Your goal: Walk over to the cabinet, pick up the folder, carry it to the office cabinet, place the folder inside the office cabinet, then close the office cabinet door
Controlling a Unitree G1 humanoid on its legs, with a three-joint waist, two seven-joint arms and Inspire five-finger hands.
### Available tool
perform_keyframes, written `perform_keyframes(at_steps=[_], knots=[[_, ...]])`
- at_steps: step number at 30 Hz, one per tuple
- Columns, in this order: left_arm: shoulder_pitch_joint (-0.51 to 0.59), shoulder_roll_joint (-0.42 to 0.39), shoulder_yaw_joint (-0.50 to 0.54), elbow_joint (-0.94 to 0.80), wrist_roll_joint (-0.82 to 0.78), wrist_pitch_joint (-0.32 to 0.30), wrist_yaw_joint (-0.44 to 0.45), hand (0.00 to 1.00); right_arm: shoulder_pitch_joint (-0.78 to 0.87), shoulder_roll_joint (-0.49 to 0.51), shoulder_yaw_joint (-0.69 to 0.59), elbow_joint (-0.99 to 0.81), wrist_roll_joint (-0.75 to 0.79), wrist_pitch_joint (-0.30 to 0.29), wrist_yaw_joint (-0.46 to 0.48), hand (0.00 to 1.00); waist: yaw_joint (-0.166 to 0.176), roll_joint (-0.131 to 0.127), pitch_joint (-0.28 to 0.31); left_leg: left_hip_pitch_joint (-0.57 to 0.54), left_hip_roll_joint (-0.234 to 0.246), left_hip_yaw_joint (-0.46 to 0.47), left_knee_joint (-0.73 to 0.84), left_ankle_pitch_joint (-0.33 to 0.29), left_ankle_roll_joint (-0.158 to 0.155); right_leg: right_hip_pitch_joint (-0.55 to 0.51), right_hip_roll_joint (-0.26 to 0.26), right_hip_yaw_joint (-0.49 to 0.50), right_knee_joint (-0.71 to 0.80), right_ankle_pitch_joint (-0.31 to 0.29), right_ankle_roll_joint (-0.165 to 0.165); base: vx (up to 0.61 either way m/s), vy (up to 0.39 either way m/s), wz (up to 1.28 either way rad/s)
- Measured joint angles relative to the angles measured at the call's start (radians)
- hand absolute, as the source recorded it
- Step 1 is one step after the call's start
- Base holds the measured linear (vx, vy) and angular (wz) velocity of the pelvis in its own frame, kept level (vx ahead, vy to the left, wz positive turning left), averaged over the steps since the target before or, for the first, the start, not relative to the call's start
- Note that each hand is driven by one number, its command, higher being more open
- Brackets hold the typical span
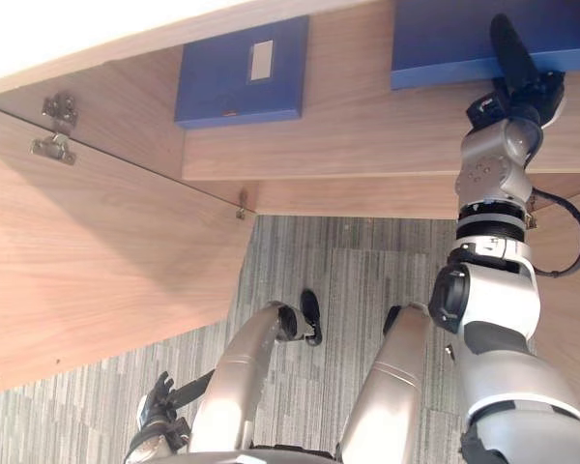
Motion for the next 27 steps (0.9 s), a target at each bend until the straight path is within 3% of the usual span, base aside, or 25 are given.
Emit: perform_keyframes(at_steps=[7,8,10,12,16,27], knots=[[0.006,0.018,-0.006,0.006,0.002,0.001,-0.036,1.00,0.043,-0.061,0.092,0.112,-0.397,0.146,0.195,1.00,0.003,-0.026,-0.033,0.066,0.000,0.016,-0.084,0.022,0.003,0.060,0.007,-0.010,-0.087,0.040,-0.015,0.03,-0.003,-0.08],[0.009,0.019,-0.007,0.008,0.002,0.001,-0.043,1.00,0.052,-0.067,0.105,0.117,-0.437,0.152,0.216,1.00,0.003,-0.028,-0.040,0.068,0.000,0.017,-0.090,0.024,0.006,0.062,0.008,-0.011,-0.094,0.044,-0.014,0.08,0.016,-0.08],[0.009,0.023,-0.008,0.012,0.006,0.000,-0.067,1.00,0.098,-0.111,0.198,0.119,-0.668,0.151,0.310,1.00,0.003,-0.029,-0.043,0.095,0.000,0.019,-0.109,0.026,0.009,0.097,0.009,-0.019,-0.126,0.056,-0.010,0.08,0.025,-0.07],[0.009,0.027,-0.012,0.012,0.028,0.001,-0.084,1.00,0.128,-0.113,0.206,0.118,-0.866,0.149,0.362,1.00,0.006,-0.030,-0.053,0.113,-0.003,0.020,-0.139,0.035,0.013,0.119,0.008,-0.029,-0.161,0.070,-0.008,0.07,0.036,-0.02],[0.008,0.049,-0.053,-0.004,0.041,0.012,-0.115,1.00,0.232,-0.114,0.214,0.083,-1.126,0.121,0.402,1.00,0.024,-0.037,-0.063,0.172,-0.020,0.021,-0.232,0.068,0.013,0.182,0.003,-0.048,-0.250,0.104,-0.001,0.08,0.046,0.01],[0.014,0.074,-0.083,-0.020,0.085,0.060,-0.171,1.00,0.321,-0.105,0.239,0.079,-1.292,0.095,0.529,1.00,0.028,-0.054,-0.106,0.299,-0.066,0.020,-0.496,0.180,0.010,0.289,-0.006,-0.093,-0.459,0.192,0.009,0.09,0.026,0.00]])
